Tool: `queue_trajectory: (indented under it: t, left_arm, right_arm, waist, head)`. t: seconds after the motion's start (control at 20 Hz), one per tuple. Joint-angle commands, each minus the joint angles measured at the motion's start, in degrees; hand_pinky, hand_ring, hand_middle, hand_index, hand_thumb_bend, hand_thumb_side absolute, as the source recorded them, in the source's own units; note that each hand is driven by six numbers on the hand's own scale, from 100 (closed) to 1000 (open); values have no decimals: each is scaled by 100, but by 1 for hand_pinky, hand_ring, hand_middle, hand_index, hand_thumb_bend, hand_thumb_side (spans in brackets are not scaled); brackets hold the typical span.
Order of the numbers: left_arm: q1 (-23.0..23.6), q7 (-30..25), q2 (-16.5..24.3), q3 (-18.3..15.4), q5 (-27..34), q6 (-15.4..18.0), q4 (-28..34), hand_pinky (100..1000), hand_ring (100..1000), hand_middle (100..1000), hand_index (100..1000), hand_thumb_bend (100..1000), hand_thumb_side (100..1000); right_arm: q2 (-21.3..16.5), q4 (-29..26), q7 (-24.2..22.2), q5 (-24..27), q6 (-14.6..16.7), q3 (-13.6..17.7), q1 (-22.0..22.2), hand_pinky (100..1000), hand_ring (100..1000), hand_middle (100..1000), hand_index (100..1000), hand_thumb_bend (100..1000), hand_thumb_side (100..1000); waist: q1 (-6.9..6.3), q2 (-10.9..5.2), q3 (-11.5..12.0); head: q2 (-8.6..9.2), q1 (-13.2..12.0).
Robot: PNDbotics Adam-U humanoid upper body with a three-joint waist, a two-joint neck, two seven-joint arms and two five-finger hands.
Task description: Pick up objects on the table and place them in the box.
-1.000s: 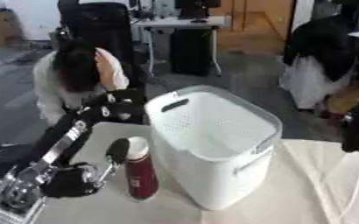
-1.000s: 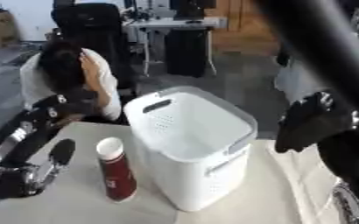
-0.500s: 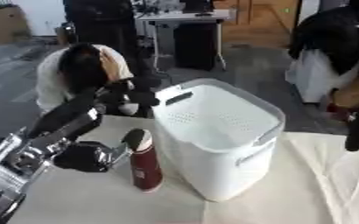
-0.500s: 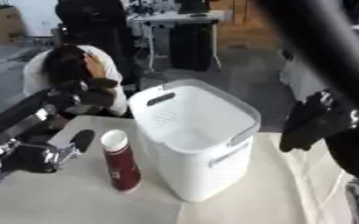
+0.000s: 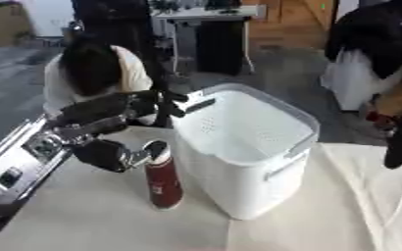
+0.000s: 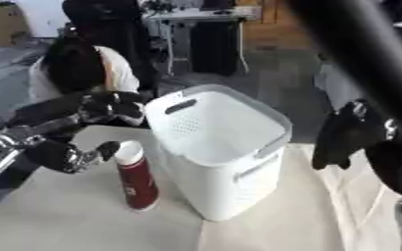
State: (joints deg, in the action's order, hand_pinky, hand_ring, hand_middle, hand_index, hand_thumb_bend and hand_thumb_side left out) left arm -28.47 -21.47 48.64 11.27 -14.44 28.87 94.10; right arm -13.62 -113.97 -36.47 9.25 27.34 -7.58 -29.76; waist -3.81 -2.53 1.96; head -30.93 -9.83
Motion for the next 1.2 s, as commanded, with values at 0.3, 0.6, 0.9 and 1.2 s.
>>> queue_trajectory:
  t: [0.3, 0.6, 0.9, 1.2]
  left_arm:
    - [-241, -394, 122, -2, 112, 159, -492, 1000, 962, 1000, 1000, 454, 1000]
    - [-319, -833, 95, 13, 301, 65, -732, 1000, 1000, 1000, 1000, 411, 1000]
    - [-389, -1022, 45, 25, 474, 11, -964, 1000, 1000, 1000, 1000, 368, 1000]
    - [-442, -1595, 19, 90, 232, -127, -1188, 1000, 1000, 1000, 1000, 316, 1000]
  right_arm:
    - [-4, -62, -915, 66, 756, 37, -99, 110, 392, 457, 645, 100, 978]
    - [-6, -62, -977, 77, 755, 31, -102, 110, 393, 457, 645, 100, 981]
    - [-10, -62, -1026, 83, 756, 24, -106, 109, 393, 457, 645, 100, 984]
    - [-4, -62, -1064, 92, 754, 19, -111, 109, 393, 457, 645, 100, 985]
  waist:
    - [-6, -51, -15]
    - [-5, -53, -19]
    - [-2, -45, -25]
    - [-5, -46, -36]
  head:
    - [19, -42]
    - [-12, -96]
    - [-25, -158]
    - [-26, -201]
